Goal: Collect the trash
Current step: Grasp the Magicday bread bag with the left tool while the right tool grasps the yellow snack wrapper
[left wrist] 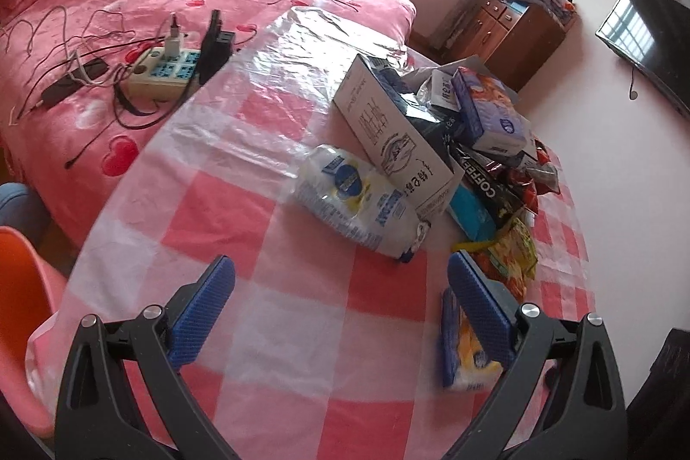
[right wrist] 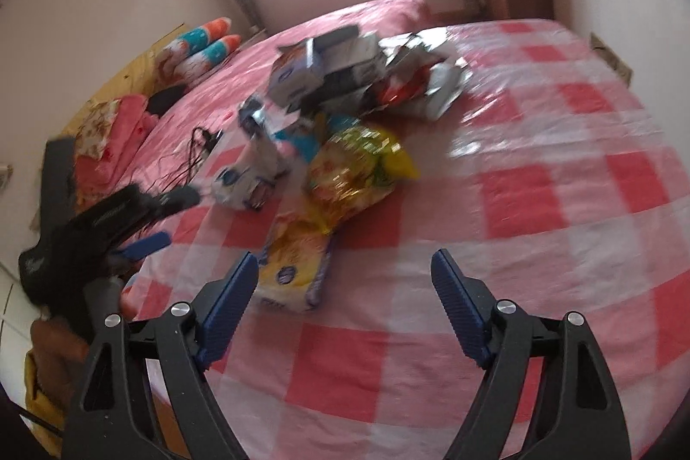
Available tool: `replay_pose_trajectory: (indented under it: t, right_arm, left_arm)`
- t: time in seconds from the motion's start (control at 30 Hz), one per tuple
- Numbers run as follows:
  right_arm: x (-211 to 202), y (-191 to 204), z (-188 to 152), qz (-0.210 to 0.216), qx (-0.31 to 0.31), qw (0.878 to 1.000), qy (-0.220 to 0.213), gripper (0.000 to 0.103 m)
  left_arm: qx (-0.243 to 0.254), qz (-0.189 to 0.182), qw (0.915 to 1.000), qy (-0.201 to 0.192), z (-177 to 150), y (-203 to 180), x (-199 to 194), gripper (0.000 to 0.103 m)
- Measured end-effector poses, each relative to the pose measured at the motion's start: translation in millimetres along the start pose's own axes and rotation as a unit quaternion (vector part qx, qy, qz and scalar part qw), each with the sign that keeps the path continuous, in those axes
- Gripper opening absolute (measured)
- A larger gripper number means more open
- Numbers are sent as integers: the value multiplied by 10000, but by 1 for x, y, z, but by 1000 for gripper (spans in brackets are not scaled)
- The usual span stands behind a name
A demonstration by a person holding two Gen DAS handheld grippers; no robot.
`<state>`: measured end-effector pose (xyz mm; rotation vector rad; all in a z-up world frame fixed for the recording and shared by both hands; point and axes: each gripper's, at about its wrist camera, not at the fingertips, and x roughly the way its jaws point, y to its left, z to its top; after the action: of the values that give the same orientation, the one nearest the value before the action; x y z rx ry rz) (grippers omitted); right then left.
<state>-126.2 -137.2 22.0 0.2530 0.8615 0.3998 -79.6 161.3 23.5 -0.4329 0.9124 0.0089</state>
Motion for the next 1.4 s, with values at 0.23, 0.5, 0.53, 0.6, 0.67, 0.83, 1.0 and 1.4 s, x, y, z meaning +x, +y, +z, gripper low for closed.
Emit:
replay_pose_trajectory:
  t: [0.23,0.5,0.53,0.6,0.67,0.83,1.0,1.4]
  right_arm:
    - [22,11,-3,145,-128,9995,260,82]
    - [38,22,0,246,-322,9984,383,82]
    - [40,24,1,244,-370,9983,386,81]
    - [42,29,0,211,-484,9978,389,81]
    - [47,35,1,139,-635,9971,403,81]
    - [56,50,0,-218,-1046,9933,436,77]
    - [62,60,-1,-590,-1406,9872,455,68]
    - [54,67,-15,-668,-1728,9821,346,44]
  left_arm:
    - [-35,27,10000,33,18,-11,25,99]
    - [-23,185,9998,115,26,-16,45,95]
    - [11,219,9997,83,27,-17,47,95]
    - [73,278,9996,58,28,-19,49,93]
    - [136,304,9994,41,30,-22,52,91]
    - [343,528,9980,-112,31,-29,55,77]
    - [305,476,9981,-239,29,-25,53,70]
    - [240,312,9990,-230,15,-12,39,40]
